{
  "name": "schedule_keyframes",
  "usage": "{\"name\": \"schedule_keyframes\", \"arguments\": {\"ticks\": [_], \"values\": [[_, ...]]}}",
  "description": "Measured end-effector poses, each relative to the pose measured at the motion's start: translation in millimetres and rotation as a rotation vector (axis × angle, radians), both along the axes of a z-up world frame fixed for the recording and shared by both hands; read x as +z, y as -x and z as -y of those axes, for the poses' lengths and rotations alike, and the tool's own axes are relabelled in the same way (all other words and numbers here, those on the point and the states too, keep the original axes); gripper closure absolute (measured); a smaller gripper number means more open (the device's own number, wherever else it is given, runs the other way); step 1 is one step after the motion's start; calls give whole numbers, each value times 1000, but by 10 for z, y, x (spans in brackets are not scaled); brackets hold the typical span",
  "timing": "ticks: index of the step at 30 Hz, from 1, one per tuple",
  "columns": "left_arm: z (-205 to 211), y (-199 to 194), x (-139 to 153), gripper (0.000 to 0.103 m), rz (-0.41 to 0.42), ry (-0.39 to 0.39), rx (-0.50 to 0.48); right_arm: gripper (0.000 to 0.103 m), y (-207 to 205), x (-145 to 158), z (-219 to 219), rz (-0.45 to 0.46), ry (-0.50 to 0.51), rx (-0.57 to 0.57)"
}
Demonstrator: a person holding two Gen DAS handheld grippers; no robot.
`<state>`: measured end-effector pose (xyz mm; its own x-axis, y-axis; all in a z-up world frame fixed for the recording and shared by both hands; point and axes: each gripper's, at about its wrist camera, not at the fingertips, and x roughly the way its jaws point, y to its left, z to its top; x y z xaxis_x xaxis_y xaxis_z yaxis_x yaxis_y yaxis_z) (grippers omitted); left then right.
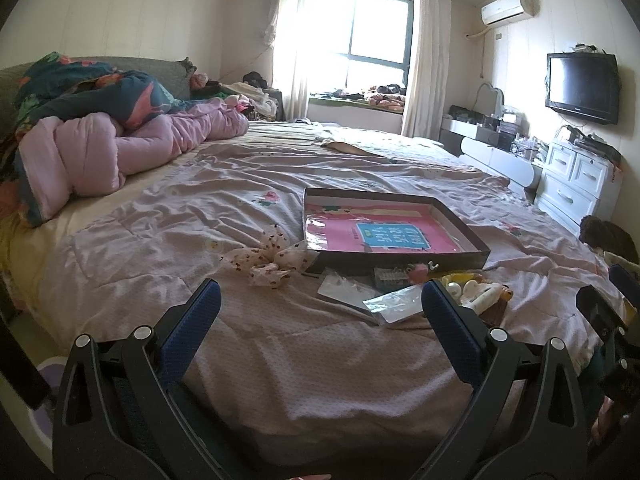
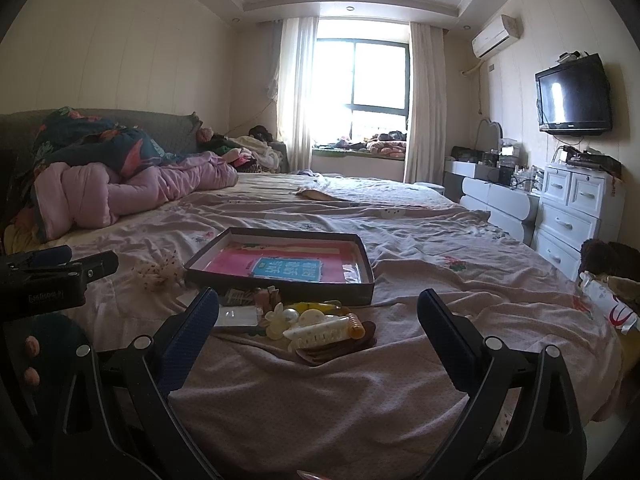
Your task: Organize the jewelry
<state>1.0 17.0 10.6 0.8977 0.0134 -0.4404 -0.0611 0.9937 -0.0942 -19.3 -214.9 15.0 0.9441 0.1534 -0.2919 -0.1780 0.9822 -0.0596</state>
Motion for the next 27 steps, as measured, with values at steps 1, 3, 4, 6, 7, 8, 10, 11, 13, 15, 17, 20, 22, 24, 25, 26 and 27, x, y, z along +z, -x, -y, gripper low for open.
{"name": "schedule_keyframes", "arguments": {"ticks": [1,3,4,6,7,8,10,11,13,15,17,20,22,24,25,26,27], "values": [[-16,-3,2,11,1,3,4,6,-16,-4,-23,0,6,4],[-43,4,-7,11,2,8,15,6,-47,3,-53,-3,13,11],[-66,0,-4,11,2,10,20,6,-67,-1,-67,-9,13,16],[-83,-4,-26,11,0,12,33,6,-117,-6,-101,-21,19,26],[-108,-12,-29,11,-2,15,41,6,-136,-8,-116,-27,22,32],[-134,-22,-36,11,-4,16,49,6,-182,-13,-153,-42,28,44],[-190,-38,-42,11,-8,18,69,6,-245,-29,-200,-55,37,59],[-222,-51,-50,11,-11,22,78,6,-281,-36,-224,-62,40,67],[-296,-82,-65,11,-20,29,98,6,-354,-55,-273,-80,48,81],[-377,-117,-85,11,-31,42,115,6,-448,-75,-308,-106,45,94],[-458,-163,-117,11,-46,50,132,6,-536,-91,-324,-126,42,98],[-571,-248,-177,11,-78,58,157,6,-695,-145,-341,-153,46,97],[-644,-319,-222,11,-103,66,166,6,-788,-193,-341,-180,50,107],[-696,-388,-261,11,-122,72,173,6,-871,-239,-336,-201,57,114],[-715,-429,-282,11,-135,74,174,6,-931,-274,-334,-222,61,123],[-733,-470,-304,11,-147,74,174,6,-969,-302,-331,-235,64,129],[-748,-511,-327,11,-158,76,174,6,-1005,-331,-326,-247,68,138]]}}
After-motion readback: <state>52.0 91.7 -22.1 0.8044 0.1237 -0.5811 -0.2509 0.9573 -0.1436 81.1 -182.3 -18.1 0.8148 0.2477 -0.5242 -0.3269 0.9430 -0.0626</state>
